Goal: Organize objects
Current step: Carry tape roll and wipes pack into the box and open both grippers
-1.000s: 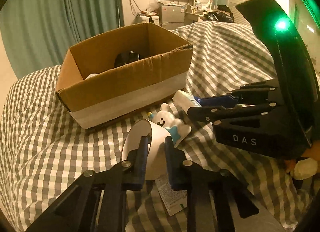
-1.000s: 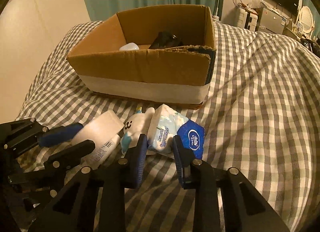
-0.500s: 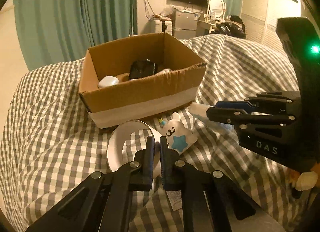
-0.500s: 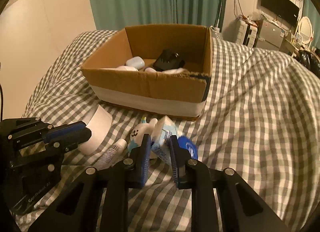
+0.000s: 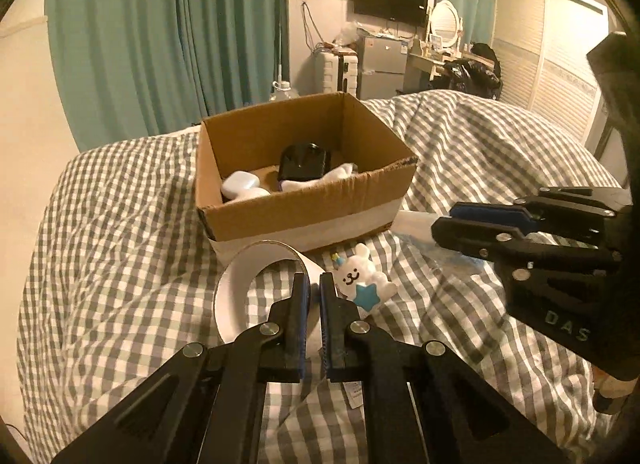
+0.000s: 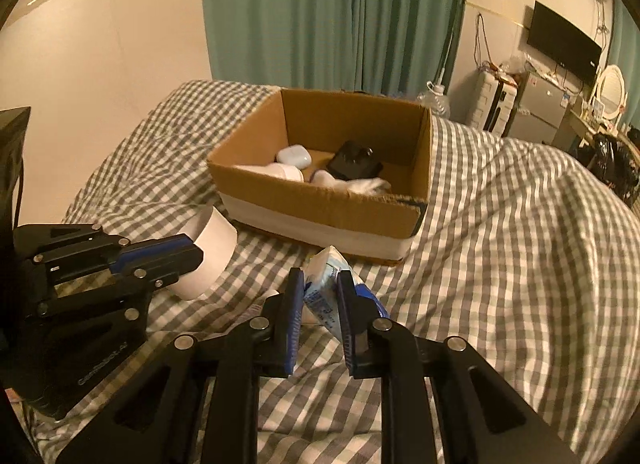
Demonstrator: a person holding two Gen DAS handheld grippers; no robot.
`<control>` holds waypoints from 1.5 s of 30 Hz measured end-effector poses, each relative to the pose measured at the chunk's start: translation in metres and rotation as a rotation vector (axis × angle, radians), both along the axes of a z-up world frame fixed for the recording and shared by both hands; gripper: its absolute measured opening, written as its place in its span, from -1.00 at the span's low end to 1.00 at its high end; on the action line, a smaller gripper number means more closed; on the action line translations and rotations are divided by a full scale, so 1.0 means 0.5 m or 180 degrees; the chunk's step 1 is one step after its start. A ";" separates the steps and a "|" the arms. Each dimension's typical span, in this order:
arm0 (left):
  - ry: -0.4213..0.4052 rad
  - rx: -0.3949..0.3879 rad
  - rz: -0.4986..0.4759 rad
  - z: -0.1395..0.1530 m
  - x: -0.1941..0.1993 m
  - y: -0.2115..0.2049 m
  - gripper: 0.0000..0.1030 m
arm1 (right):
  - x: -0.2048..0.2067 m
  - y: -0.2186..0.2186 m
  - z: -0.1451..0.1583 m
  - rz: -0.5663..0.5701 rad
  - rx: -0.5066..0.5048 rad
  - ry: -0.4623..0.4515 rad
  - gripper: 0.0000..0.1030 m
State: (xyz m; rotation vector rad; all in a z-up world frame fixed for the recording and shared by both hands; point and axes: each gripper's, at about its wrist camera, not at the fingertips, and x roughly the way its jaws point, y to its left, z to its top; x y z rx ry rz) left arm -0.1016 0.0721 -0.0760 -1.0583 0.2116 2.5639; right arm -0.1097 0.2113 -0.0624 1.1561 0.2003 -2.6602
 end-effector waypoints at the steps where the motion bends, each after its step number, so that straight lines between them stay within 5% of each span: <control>1: 0.0006 -0.0004 0.0010 0.005 -0.001 -0.001 -0.89 | 0.002 -0.002 0.008 0.0009 0.0012 0.0022 -0.69; 10: 0.0276 -0.0061 0.0125 0.101 -0.051 -0.012 -0.89 | -0.024 -0.010 0.117 0.0058 0.0079 0.0344 -0.71; 21: 0.0494 -0.0142 0.0227 0.176 -0.204 0.011 -0.89 | -0.160 -0.016 0.226 0.0044 0.0113 0.0651 -0.71; 30: 0.0258 -0.0288 0.0149 0.086 -0.324 0.049 -0.89 | -0.287 -0.002 0.142 0.0019 -0.0020 0.0392 -0.71; 35: 0.0057 -0.0160 0.0068 0.042 -0.364 0.054 -0.89 | -0.336 0.014 0.079 -0.0003 -0.0119 0.0223 -0.71; 45: -0.0015 -0.0118 0.0070 0.035 -0.370 0.077 -0.84 | -0.331 0.053 0.060 -0.0103 -0.0240 0.0242 -0.62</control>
